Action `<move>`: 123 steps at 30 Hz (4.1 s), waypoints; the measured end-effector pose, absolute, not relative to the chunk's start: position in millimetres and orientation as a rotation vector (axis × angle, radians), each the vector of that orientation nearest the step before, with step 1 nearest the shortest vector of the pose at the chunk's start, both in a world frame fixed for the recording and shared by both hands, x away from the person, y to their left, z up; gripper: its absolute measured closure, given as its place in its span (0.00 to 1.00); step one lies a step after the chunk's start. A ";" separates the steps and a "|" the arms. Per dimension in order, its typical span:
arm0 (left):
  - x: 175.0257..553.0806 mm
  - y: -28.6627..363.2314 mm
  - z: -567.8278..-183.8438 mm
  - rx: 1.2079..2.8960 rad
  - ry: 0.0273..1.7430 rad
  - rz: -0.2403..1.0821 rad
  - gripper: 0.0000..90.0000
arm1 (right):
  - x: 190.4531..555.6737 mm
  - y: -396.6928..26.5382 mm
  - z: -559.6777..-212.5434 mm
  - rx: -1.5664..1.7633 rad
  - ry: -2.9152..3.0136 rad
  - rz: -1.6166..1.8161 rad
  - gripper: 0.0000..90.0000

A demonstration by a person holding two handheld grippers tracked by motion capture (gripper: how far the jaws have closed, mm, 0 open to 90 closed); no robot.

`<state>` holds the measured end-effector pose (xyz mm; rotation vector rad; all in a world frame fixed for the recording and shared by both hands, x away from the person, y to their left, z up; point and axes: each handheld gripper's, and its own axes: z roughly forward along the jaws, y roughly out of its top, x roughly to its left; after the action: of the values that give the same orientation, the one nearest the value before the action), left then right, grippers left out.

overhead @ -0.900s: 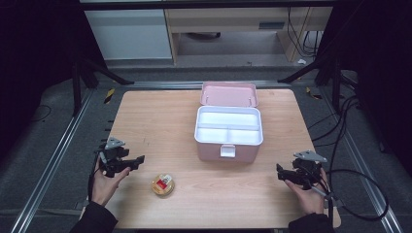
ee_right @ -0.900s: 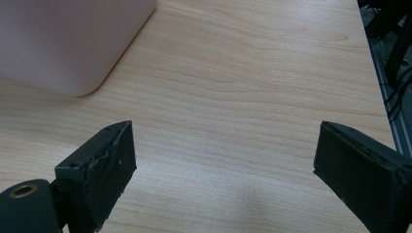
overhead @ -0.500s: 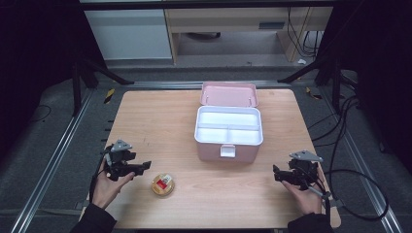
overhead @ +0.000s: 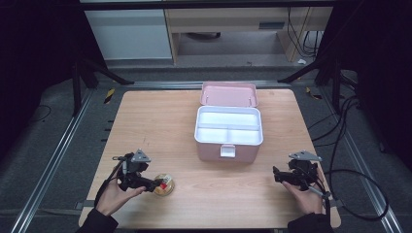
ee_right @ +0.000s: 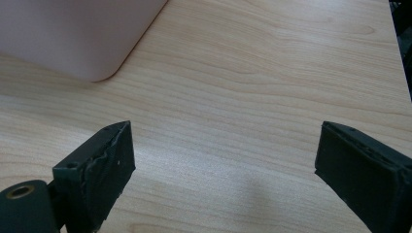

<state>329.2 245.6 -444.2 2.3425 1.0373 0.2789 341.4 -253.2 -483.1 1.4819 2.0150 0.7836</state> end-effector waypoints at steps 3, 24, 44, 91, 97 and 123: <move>327.5 238.7 -445.1 2.390 1.016 0.248 0.20 | 341.7 -252.1 -484.4 1.478 2.027 0.774 0.08; 349.8 212.9 -471.9 2.604 1.045 0.090 0.13 | 345.1 -250.1 -489.3 1.482 2.081 0.744 0.07; 356.5 210.5 -471.6 2.625 1.128 0.029 0.22 | 346.2 -247.7 -491.6 1.477 2.116 0.725 0.07; 370.7 260.9 -408.3 2.215 1.208 0.420 0.23 | 348.4 -239.6 -459.5 1.361 2.030 0.900 0.20; 388.2 238.4 -392.4 2.084 1.110 0.407 0.30 | 359.8 -231.3 -427.0 1.278 1.916 1.047 0.31; 441.9 133.0 -402.2 2.107 0.985 0.363 0.64 | 419.9 -187.1 -422.1 1.231 2.059 1.007 0.68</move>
<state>441.9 133.0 -402.2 2.1066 0.9851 0.3633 419.9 -187.1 -422.1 1.2314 2.0587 1.0068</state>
